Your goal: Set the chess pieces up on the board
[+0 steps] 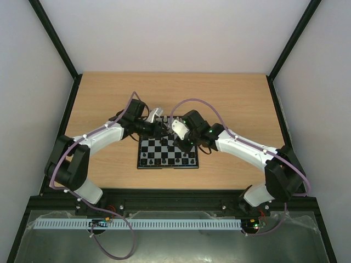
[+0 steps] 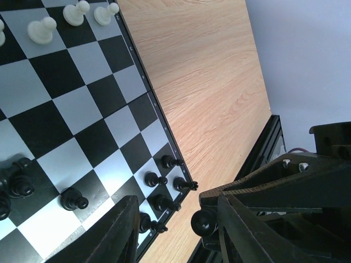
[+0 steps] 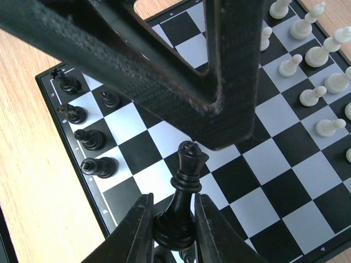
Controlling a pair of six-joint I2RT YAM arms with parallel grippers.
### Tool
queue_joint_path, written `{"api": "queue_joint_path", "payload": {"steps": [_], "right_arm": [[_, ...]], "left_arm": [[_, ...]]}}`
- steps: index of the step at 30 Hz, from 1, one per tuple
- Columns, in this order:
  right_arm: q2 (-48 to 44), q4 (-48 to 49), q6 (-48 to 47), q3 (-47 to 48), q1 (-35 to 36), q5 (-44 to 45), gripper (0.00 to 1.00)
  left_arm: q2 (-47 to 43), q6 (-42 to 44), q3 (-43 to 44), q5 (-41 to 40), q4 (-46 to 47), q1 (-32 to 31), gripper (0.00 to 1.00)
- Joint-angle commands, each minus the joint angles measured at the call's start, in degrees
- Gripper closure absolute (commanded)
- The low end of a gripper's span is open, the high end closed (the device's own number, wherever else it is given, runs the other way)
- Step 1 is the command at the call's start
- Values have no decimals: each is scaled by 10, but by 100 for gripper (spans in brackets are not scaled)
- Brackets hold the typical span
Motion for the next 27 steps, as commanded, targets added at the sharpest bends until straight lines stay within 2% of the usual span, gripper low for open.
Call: {"api": "queue_joint_path", "payload": {"steps": [1,14,23,25,27], "right_arm": [[-13,6,-6,-10,-2,-15,87],[-3,6,-6,-10,-2,-14,87],[6,6,-5,-9,-2,-10,86],[5,6,-5,-10,-2,-8,82],[2,5,-3,-9,-2,-6,73]], "left_arm": [[15,-4,-1,35,6,-10,61],[36,3,-1,69,6,-24,72],[42,6,0,85,2,-28,84],[40,6,2,80,-1,-28,85],[35,9,5,63,-11,-28,85]]}}
